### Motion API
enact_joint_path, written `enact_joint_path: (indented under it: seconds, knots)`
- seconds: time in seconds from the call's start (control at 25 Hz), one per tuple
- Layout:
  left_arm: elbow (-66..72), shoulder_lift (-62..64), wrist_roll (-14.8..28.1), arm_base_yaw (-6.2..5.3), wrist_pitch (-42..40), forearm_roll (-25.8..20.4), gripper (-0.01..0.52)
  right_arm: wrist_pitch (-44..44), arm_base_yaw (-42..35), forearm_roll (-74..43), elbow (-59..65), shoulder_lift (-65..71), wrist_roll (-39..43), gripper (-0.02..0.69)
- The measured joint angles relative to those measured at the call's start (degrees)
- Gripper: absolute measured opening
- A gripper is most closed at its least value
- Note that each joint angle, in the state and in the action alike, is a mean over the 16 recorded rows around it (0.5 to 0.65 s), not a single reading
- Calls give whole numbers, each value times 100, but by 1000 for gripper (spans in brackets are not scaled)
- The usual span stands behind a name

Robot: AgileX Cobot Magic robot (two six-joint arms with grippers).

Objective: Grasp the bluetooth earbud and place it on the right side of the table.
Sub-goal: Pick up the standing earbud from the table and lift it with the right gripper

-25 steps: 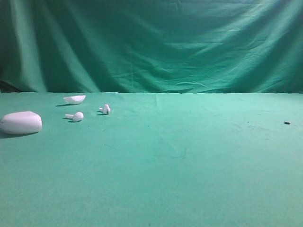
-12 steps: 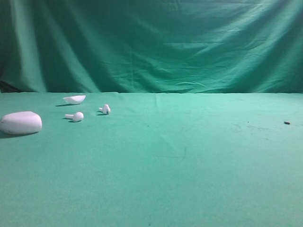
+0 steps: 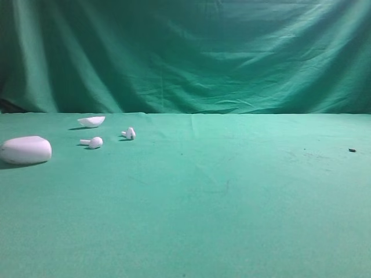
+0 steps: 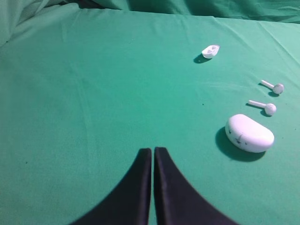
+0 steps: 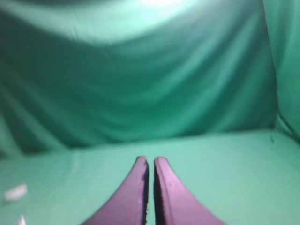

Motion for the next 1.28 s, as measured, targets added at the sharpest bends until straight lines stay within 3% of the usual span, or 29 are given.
enact_joint_path:
  seconds: [0.2, 0.4, 0.84, 1.28]
  knots:
    - [0, 0, 0, 0, 0, 0, 0, 1533, -1, 28, -1134, 1161, -192, 0]
    - [0, 0, 0, 0, 0, 0, 0, 2453, 105, 257, -2062, 2470, -725, 0]
    - [0, 0, 0, 0, 0, 0, 0, 3102, 1475, 705, -3692, 5240, -2009, 0]
    - [0, 0, 0, 0, 0, 0, 0, 3663, 2819, 530, -6021, 8226, -2008, 12]
